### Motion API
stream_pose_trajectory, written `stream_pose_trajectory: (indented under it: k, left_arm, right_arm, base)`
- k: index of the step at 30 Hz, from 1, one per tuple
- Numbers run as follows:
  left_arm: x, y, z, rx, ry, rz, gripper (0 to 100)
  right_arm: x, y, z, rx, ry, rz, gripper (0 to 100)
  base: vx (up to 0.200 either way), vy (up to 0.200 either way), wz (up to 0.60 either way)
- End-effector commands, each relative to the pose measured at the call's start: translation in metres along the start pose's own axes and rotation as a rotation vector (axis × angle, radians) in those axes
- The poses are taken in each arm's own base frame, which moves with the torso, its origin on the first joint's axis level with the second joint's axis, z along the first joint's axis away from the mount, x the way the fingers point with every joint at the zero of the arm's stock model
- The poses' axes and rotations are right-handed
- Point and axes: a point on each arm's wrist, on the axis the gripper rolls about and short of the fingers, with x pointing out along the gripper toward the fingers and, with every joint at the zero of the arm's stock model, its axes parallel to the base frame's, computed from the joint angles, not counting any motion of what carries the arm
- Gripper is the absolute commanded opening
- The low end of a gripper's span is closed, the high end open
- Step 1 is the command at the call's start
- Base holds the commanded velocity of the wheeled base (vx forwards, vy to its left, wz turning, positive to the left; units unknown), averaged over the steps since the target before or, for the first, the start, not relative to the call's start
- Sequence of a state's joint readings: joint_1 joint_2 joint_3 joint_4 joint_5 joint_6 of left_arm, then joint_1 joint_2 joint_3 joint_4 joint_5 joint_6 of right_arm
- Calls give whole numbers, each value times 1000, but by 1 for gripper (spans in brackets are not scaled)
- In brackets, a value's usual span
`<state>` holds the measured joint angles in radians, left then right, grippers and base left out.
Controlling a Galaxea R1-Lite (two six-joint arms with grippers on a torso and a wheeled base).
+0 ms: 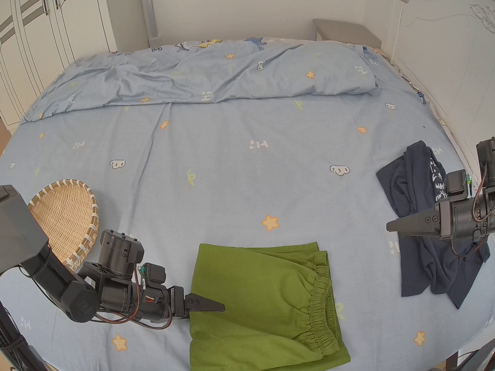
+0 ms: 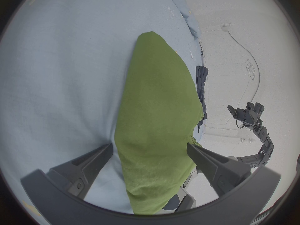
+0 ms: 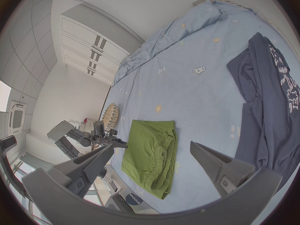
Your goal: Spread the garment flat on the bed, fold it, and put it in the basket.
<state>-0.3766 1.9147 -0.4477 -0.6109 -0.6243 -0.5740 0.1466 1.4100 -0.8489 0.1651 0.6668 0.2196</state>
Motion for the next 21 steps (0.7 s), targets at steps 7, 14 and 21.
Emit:
stream_pose_trajectory:
  k: [7,14,21]
  left_arm:
    - [15,-13,-8,-47,58,-27,100]
    - [38,-26,-21,-59,59,-103,100]
    - [39,-22,-26,-15,3,-157,0]
  right_arm:
    - [3,1,-2,-1,13,6,100]
    - [3,1,-2,-2,13,6,100]
    - [3,1,-2,-2,13,6,100]
  base:
    - [0,0,0]
    - [0,0,0]
    - [0,0,0]
